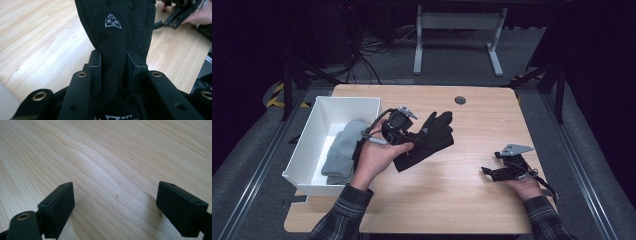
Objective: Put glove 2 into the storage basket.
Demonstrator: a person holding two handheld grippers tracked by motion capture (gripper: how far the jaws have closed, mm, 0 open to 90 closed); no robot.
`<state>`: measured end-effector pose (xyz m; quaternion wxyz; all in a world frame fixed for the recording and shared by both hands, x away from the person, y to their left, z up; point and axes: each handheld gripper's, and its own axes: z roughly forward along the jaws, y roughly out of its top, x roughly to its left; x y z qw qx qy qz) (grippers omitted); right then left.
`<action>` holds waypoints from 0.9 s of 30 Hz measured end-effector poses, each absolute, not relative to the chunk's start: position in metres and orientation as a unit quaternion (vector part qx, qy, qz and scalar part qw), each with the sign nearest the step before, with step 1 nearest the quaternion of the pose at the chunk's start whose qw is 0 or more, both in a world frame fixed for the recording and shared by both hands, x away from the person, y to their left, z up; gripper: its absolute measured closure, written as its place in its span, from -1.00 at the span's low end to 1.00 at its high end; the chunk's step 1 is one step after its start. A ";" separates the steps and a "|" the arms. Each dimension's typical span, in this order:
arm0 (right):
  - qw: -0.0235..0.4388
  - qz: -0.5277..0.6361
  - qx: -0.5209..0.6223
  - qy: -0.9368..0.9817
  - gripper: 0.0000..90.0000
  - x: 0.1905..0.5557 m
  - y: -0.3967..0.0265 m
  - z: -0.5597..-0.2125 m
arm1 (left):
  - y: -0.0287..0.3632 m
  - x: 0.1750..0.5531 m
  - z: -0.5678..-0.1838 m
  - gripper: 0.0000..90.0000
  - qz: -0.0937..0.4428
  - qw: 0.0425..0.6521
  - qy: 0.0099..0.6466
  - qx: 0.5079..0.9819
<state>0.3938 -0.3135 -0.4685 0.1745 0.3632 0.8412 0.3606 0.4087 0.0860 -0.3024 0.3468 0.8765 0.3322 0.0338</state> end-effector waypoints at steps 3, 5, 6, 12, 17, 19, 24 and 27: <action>0.174 0.361 0.363 0.841 -0.65 0.394 -0.314 -0.468 | 0.104 0.409 -0.293 0.54 0.044 0.352 0.349 0.868; 0.174 0.361 0.363 0.841 -0.65 0.394 -0.314 -0.469 | 0.115 0.408 -0.288 0.54 0.051 0.355 0.360 0.861; 0.174 0.361 0.363 0.841 -0.65 0.394 -0.314 -0.468 | 0.123 0.408 -0.284 0.54 0.056 0.357 0.368 0.857; 0.174 0.361 0.363 0.841 -0.65 0.394 -0.314 -0.468 | 0.163 0.406 -0.274 0.54 0.077 0.360 0.408 0.836; 0.174 0.361 0.363 0.841 -0.66 0.394 -0.314 -0.469 | 0.206 0.403 -0.275 0.54 0.096 0.357 0.462 0.806; 0.174 0.361 0.363 0.841 -0.65 0.394 -0.314 -0.469 | 0.223 0.402 -0.278 0.54 0.099 0.357 0.481 0.794; 0.174 0.361 0.363 0.841 -0.65 0.394 -0.314 -0.469 | 0.249 0.401 -0.287 0.54 0.109 0.344 0.515 0.778; 0.174 0.361 0.363 0.841 -0.65 0.394 -0.313 -0.469 | 0.258 0.403 -0.297 0.54 0.111 0.333 0.533 0.770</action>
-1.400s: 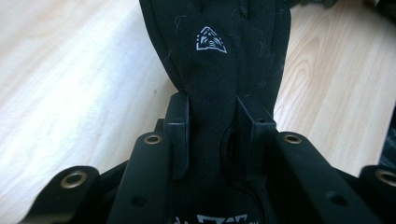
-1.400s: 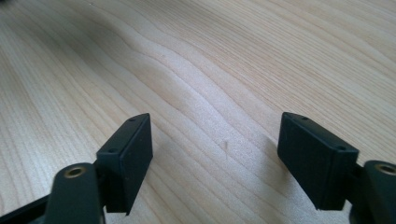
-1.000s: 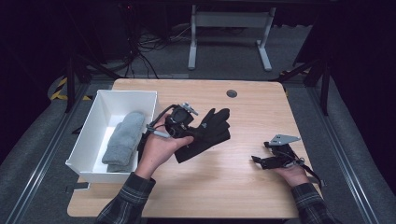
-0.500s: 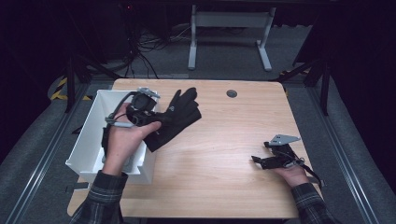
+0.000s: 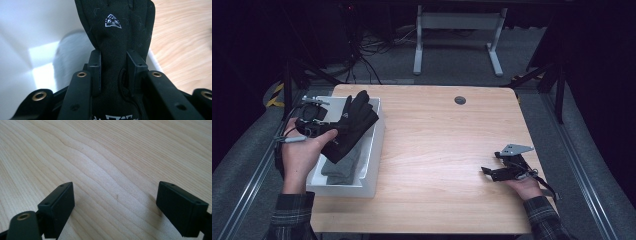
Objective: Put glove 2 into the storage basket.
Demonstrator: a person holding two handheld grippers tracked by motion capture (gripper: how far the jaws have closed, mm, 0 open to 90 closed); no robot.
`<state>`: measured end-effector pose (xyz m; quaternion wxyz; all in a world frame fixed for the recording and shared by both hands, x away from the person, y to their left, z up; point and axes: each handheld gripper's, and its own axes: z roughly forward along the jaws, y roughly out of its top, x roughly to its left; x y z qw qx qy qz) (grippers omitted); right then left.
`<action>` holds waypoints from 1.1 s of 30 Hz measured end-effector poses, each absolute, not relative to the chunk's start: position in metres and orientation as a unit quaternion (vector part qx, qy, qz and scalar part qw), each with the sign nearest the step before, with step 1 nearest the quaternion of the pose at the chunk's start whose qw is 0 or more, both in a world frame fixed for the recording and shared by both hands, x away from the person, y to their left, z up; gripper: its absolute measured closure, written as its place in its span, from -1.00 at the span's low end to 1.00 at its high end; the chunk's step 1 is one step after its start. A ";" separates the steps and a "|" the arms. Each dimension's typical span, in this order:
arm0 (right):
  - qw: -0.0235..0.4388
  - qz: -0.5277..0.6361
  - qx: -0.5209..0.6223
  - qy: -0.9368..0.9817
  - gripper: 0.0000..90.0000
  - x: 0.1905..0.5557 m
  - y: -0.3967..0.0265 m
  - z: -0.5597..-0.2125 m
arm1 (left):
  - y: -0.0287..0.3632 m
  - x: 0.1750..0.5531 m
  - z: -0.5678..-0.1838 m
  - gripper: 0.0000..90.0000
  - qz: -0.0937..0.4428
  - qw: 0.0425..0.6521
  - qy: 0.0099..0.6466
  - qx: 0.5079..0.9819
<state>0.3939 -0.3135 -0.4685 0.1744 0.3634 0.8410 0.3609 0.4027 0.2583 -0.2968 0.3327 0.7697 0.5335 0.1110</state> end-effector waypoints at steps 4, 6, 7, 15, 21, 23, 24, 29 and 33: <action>0.174 0.361 0.364 0.841 -0.65 0.394 -0.314 -0.469 | 0.266 0.410 -0.317 0.54 0.099 0.323 0.553 0.762; 0.174 0.361 0.363 0.841 -0.65 0.394 -0.314 -0.469 | 0.268 0.415 -0.329 0.54 0.097 0.316 0.561 0.759; 0.174 0.361 0.364 0.841 -0.65 0.394 -0.314 -0.469 | 0.268 0.416 -0.332 0.53 0.096 0.314 0.564 0.758; 0.174 0.361 0.363 0.841 -0.65 0.394 -0.314 -0.469 | 0.271 0.427 -0.359 0.45 0.095 0.287 0.576 0.760; 0.174 0.361 0.364 0.841 -0.65 0.394 -0.314 -0.469 | 0.271 0.428 -0.361 0.13 0.120 0.273 0.580 0.758; 0.174 0.361 0.364 0.841 -0.65 0.394 -0.314 -0.469 | 0.271 0.427 -0.357 -0.01 0.121 0.276 0.579 0.758; 0.174 0.361 0.364 0.841 -0.66 0.394 -0.314 -0.469 | 0.270 0.427 -0.354 -0.07 0.124 0.276 0.578 0.758; 0.174 0.361 0.363 0.841 -0.65 0.394 -0.314 -0.469 | 0.270 0.425 -0.343 -0.22 0.138 0.282 0.577 0.754; 0.174 0.361 0.364 0.841 -0.65 0.394 -0.314 -0.469 | 0.266 0.422 -0.333 -0.24 0.142 0.293 0.568 0.756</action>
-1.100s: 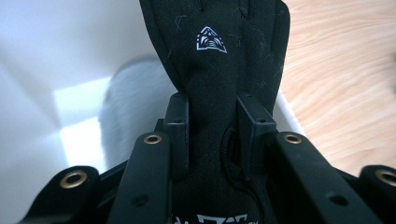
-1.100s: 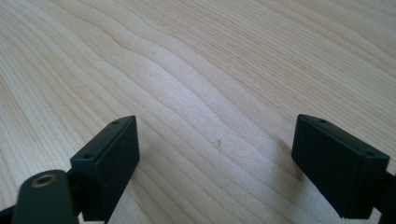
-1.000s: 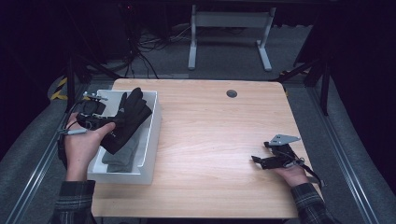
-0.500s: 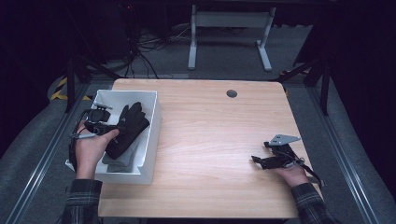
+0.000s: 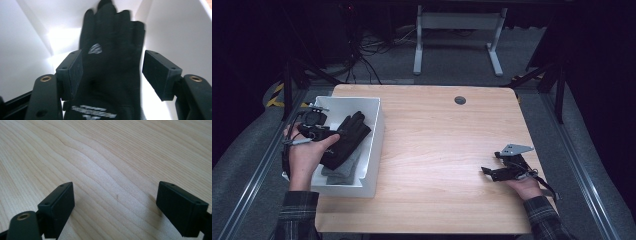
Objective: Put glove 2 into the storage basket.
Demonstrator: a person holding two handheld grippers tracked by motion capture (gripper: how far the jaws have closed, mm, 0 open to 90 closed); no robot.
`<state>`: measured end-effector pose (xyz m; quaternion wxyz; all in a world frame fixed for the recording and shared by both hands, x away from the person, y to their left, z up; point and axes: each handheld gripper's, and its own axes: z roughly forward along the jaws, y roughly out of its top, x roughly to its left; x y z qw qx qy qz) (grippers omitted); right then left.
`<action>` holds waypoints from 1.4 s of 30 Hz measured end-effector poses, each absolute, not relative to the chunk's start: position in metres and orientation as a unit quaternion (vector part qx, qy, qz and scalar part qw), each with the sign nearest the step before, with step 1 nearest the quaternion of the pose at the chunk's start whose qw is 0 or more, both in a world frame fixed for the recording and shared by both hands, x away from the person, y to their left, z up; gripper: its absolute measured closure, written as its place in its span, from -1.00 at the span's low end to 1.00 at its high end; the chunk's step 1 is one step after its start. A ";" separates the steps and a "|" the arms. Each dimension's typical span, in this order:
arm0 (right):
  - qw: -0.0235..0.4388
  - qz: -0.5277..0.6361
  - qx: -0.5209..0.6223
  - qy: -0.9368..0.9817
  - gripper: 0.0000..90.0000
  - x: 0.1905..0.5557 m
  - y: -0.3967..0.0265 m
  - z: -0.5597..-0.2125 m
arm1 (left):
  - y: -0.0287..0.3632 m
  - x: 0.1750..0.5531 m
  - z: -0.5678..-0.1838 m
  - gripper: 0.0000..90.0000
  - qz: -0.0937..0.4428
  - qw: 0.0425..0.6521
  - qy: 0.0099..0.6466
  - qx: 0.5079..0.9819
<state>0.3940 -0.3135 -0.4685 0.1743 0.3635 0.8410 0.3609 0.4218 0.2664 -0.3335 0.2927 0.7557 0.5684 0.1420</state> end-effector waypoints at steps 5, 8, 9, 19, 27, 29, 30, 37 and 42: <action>0.174 0.361 0.364 0.841 -0.65 0.394 -0.314 -0.469 | 0.252 0.418 -0.325 -0.20 0.139 0.311 0.548 0.764; 0.174 0.361 0.364 0.841 -0.65 0.394 -0.314 -0.469 | 0.234 0.417 -0.319 -0.23 0.127 0.329 0.527 0.773; 0.174 0.361 0.364 0.841 -0.66 0.394 -0.314 -0.469 | 0.229 0.417 -0.318 -0.24 0.123 0.331 0.520 0.778; 0.175 0.361 0.364 0.841 -0.65 0.394 -0.313 -0.469 | 0.172 0.413 -0.316 -0.35 0.101 0.353 0.463 0.807; 0.175 0.361 0.363 0.841 -0.66 0.394 -0.313 -0.469 | 0.123 0.404 -0.324 -0.46 0.089 0.359 0.415 0.831; 0.175 0.361 0.364 0.841 -0.66 0.394 -0.313 -0.469 | 0.116 0.402 -0.326 -0.47 0.089 0.360 0.410 0.833; 0.175 0.361 0.363 0.841 -0.66 0.394 -0.313 -0.469 | 0.105 0.399 -0.330 -0.48 0.085 0.363 0.397 0.838; 0.174 0.361 0.364 0.841 -0.66 0.394 -0.313 -0.469 | 0.076 0.388 -0.345 -0.47 0.085 0.357 0.364 0.856; 0.174 0.361 0.363 0.841 -0.66 0.394 -0.313 -0.469 | 0.058 0.382 -0.358 -0.46 0.083 0.342 0.351 0.868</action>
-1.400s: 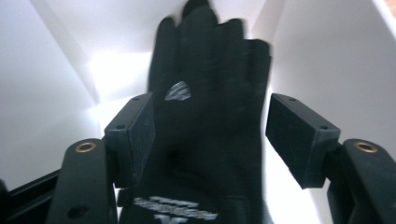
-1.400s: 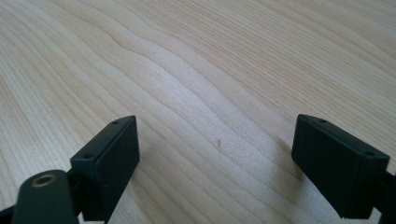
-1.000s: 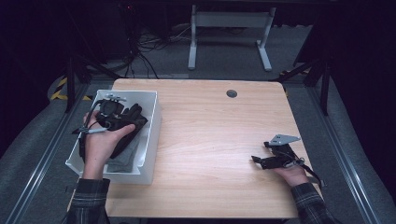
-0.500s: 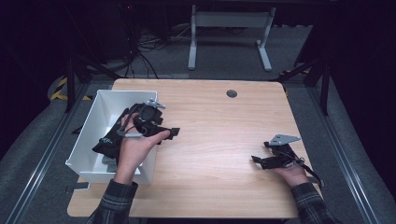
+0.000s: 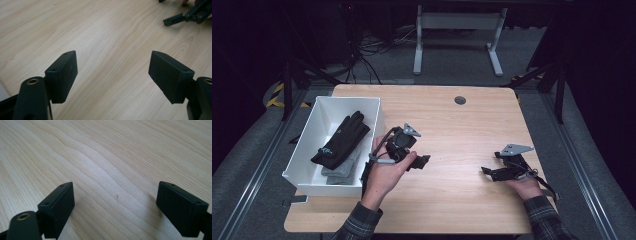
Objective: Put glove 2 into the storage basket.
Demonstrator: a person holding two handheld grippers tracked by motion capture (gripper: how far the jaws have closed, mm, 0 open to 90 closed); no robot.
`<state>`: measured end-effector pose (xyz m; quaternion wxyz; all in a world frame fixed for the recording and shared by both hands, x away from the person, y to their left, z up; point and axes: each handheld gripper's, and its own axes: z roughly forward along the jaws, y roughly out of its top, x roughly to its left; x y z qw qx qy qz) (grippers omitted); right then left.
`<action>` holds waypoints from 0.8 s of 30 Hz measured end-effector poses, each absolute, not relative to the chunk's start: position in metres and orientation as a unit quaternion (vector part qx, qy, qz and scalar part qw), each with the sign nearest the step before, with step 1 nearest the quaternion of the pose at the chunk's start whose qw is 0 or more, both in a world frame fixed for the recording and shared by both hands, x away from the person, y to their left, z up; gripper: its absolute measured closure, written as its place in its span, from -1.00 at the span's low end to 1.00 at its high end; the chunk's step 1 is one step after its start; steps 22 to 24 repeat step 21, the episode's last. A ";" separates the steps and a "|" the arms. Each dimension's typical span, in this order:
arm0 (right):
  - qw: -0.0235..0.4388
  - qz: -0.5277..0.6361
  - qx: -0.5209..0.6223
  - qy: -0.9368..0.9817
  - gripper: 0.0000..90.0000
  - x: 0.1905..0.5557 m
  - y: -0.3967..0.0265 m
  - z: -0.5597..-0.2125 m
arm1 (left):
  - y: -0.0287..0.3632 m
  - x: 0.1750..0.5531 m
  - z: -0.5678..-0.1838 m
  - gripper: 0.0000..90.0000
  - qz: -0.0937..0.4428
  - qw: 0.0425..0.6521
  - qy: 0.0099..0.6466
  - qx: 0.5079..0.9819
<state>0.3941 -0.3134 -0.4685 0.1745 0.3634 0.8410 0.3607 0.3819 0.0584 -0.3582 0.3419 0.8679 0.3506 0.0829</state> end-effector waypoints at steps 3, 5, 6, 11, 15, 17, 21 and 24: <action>0.174 0.361 0.363 0.841 -0.66 0.394 -0.313 -0.469 | 0.048 0.379 -0.371 -0.46 0.076 0.331 0.343 0.876; 0.174 0.361 0.364 0.841 -0.66 0.394 -0.313 -0.469 | 0.043 0.378 -0.378 -0.46 0.072 0.324 0.338 0.881; 0.174 0.361 0.364 0.841 -0.66 0.394 -0.313 -0.469 | 0.040 0.377 -0.383 -0.46 0.069 0.319 0.336 0.883; 0.174 0.361 0.363 0.841 -0.66 0.394 -0.313 -0.469 | 0.028 0.373 -0.406 -0.46 0.054 0.294 0.325 0.897; 0.174 0.361 0.363 0.841 -0.66 0.394 -0.313 -0.469 | 0.024 0.372 -0.419 -0.46 0.046 0.282 0.323 0.902; 0.174 0.361 0.364 0.841 -0.66 0.394 -0.313 -0.469 | 0.023 0.371 -0.425 -0.46 0.045 0.273 0.322 0.905; 0.174 0.361 0.363 0.841 -0.66 0.394 -0.313 -0.469 | 0.021 0.371 -0.431 -0.46 0.045 0.269 0.323 0.906; 0.174 0.361 0.363 0.841 -0.66 0.394 -0.313 -0.469 | 0.021 0.371 -0.431 -0.46 0.045 0.269 0.323 0.906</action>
